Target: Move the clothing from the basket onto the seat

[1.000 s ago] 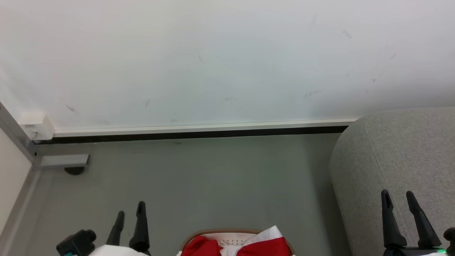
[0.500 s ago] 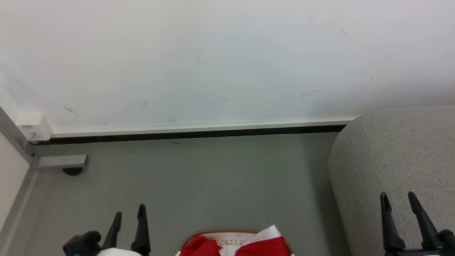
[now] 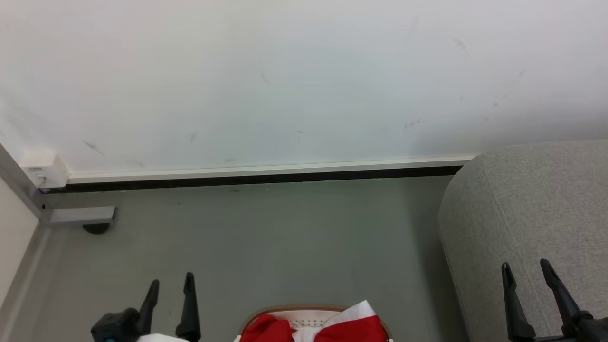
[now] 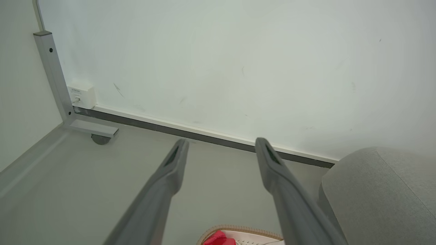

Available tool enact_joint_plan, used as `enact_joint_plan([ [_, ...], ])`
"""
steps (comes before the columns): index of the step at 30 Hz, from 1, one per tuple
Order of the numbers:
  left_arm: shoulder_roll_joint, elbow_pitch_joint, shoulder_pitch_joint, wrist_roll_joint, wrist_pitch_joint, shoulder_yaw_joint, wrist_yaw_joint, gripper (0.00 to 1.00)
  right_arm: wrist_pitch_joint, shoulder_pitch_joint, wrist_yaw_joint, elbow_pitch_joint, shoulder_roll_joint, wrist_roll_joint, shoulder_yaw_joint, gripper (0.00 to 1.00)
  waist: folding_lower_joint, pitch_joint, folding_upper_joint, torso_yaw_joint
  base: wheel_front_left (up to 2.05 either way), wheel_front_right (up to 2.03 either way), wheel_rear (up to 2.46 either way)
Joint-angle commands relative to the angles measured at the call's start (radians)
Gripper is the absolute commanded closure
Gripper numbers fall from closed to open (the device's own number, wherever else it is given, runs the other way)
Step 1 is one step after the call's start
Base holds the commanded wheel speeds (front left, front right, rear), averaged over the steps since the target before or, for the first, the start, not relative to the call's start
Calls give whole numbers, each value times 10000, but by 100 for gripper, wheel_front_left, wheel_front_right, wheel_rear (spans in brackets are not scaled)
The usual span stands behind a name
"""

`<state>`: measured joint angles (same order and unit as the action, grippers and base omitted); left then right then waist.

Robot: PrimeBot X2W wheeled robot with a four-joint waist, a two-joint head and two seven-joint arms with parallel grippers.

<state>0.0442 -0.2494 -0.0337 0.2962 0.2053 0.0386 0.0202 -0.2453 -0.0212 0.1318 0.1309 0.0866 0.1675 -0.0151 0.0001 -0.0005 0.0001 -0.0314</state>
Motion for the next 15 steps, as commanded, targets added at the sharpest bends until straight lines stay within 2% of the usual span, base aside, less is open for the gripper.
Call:
enact_joint_plan([
  [1,90,24,74,-390,122,-33,51,0,-48,-40,-16,-22,-47,-393,-104,0,0,0,-1,-2,0,0,0],
  [15,95,-41,145,-1504,394,95,160,0,-125,-205,-18,-51,-220,-1717,-346,0,0,3,-1,-59,0,0,0],
])
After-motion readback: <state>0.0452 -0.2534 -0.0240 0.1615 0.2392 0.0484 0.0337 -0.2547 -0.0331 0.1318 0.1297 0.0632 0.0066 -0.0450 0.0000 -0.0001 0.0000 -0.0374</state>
